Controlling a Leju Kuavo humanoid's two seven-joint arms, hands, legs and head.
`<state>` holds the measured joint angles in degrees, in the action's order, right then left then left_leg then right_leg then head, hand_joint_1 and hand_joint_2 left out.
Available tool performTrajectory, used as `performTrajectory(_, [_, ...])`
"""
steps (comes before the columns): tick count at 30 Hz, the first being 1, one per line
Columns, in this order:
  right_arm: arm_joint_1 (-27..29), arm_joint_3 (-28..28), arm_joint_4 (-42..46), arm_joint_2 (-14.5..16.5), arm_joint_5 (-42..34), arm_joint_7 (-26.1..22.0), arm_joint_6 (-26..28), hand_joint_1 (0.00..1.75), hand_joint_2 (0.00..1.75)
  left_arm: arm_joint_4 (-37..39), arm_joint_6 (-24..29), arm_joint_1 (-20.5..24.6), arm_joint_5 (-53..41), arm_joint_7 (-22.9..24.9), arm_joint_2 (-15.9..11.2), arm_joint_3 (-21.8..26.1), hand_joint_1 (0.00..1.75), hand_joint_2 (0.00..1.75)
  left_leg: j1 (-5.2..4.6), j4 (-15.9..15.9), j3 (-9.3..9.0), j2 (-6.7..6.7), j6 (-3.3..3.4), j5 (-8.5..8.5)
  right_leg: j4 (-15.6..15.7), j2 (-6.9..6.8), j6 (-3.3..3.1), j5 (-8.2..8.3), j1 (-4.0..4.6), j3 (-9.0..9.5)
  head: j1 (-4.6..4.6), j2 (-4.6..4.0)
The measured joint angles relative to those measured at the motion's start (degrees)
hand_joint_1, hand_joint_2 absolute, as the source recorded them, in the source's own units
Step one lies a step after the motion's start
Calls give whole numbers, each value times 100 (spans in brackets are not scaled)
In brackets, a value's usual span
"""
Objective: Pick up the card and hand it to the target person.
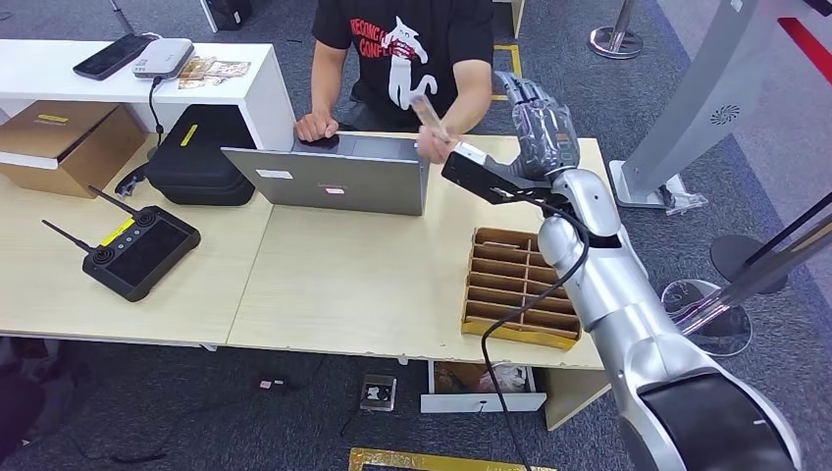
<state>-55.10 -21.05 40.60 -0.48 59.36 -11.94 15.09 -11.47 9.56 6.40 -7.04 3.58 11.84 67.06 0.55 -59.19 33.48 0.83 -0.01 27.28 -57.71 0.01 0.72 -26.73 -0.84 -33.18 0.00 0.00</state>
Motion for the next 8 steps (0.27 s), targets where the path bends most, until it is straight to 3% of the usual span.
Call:
performTrajectory(3, [106,334,275,-205,-689,-289,-687,0,175,0,-24,-7,37,11,0,22,0,0,-1,-4,4,8,0,1,-4,-6,1,-3,-1,-2,0,0])
performTrajectory(6, [217,595,476,-597,-1393,-580,-1514,0,175,2,-52,-13,74,32,-9,45,0,0,-1,-7,5,17,0,0,-3,-15,1,-5,-1,-1,0,0])
performTrajectory(8, [306,722,541,-810,-1688,-736,-1770,0,175,3,-58,-13,94,49,-13,58,0,0,0,-8,5,25,1,-1,-1,-24,2,-6,0,2,0,0])
